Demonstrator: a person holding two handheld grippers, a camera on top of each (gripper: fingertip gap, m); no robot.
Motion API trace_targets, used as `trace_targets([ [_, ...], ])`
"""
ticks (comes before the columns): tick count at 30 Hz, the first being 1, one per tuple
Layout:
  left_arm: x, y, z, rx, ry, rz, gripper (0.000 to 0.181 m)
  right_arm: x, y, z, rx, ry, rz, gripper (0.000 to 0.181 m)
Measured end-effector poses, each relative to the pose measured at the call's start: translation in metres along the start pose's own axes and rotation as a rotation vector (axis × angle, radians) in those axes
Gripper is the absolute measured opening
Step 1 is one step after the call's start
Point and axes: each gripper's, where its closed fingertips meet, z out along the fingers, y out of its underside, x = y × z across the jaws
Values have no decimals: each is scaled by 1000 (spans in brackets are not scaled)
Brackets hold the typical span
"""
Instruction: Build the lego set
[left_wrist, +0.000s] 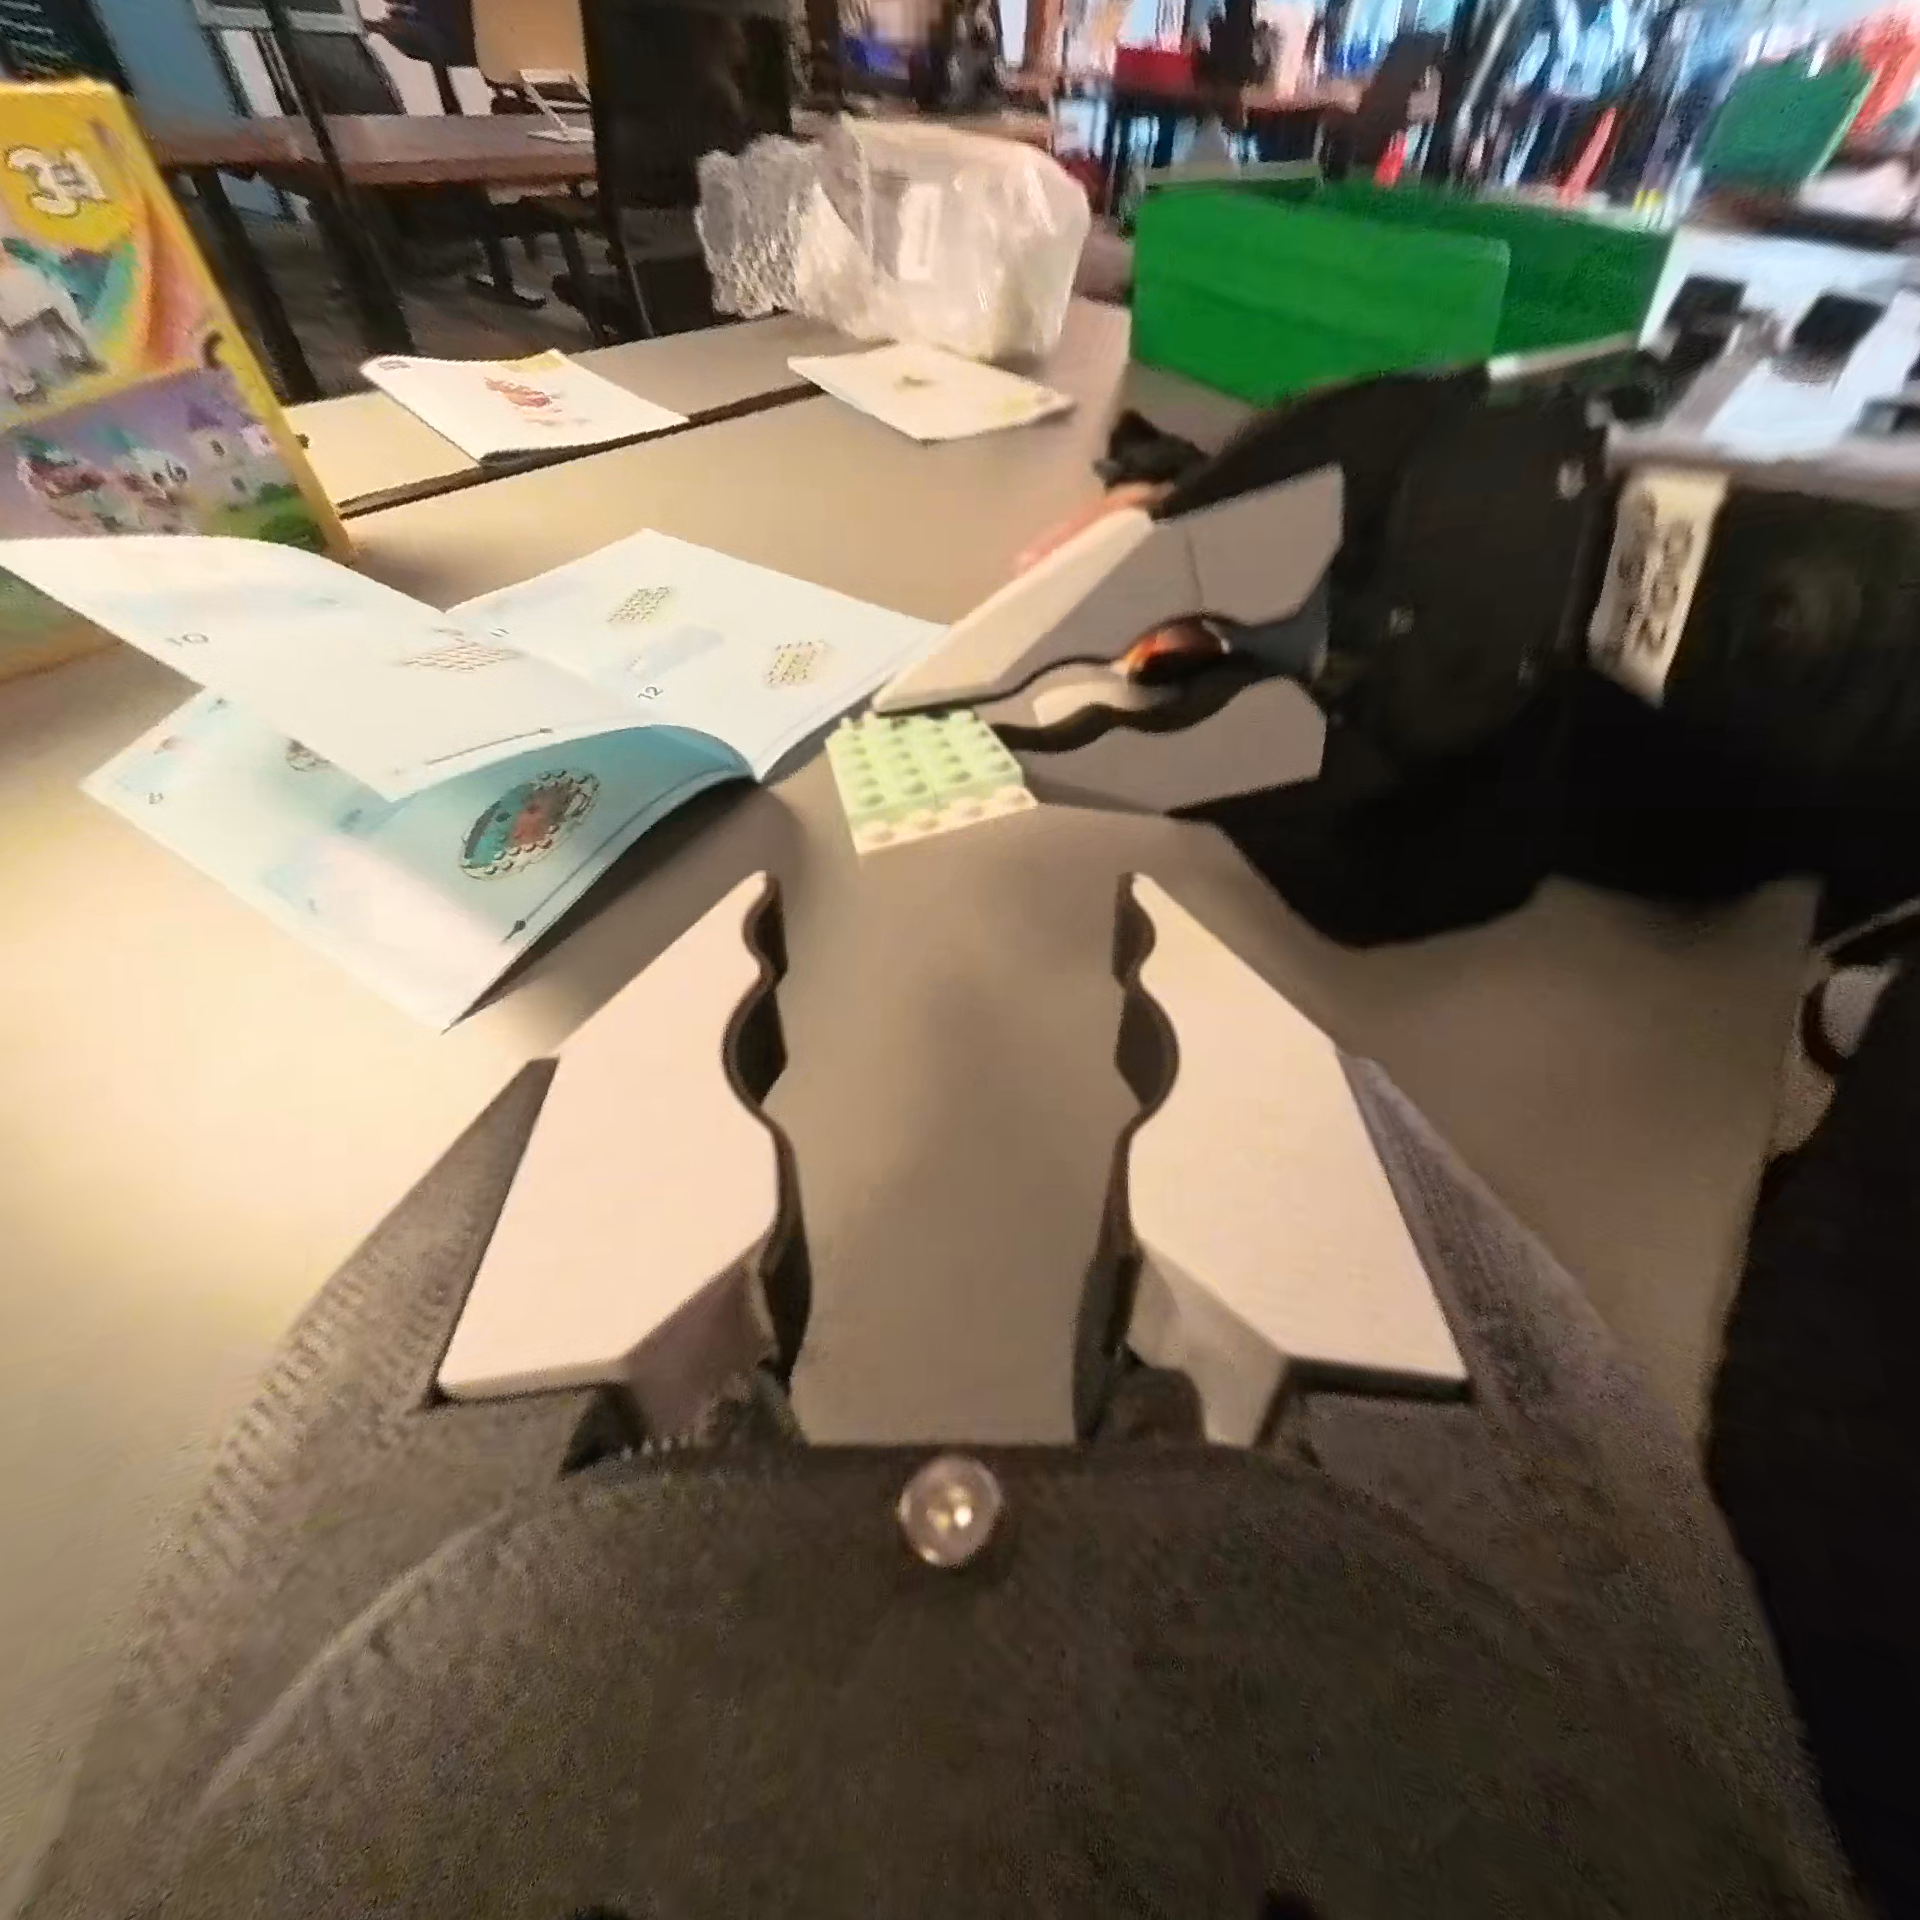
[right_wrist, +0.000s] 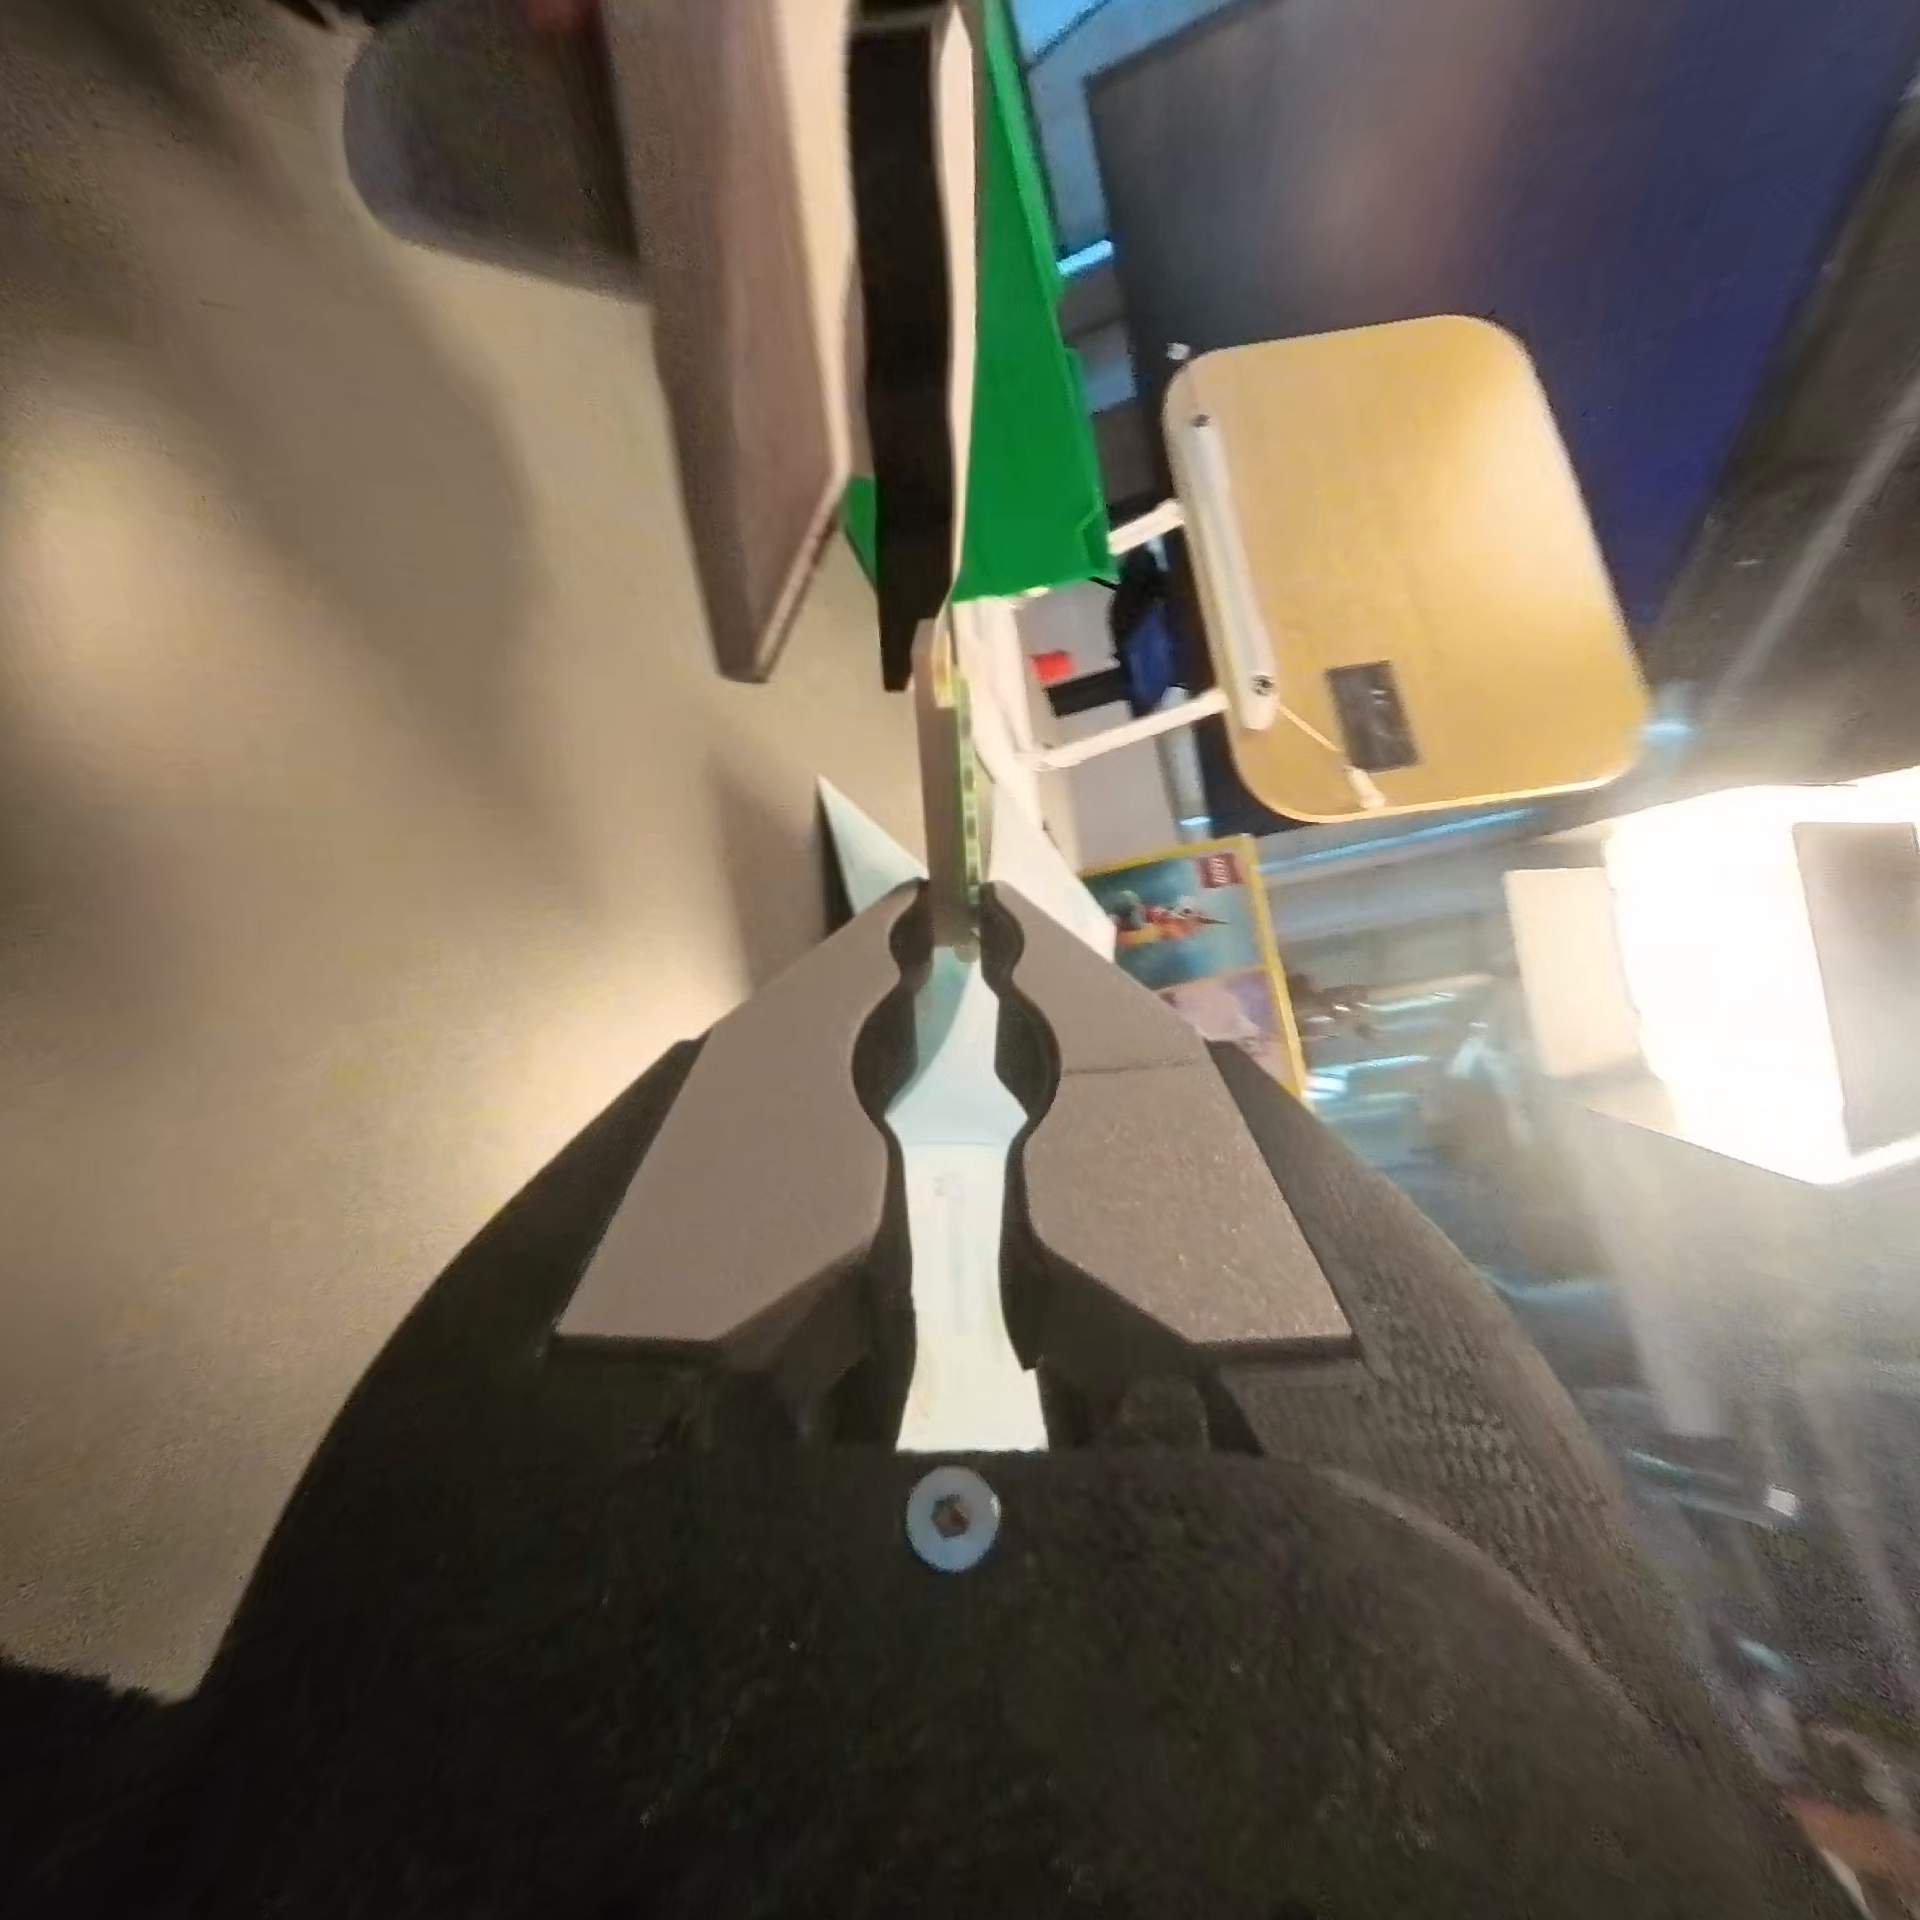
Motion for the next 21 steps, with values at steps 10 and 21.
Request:
trace_targets([
  [10, -7, -2, 14, -2, -69, -42, 36, -1, -1, 4, -51, 98, -212, 7],
  [21, -13, 37, 20, -278, -33, 11, 36, 28, 52, -33, 27, 57, 196, 57],
])
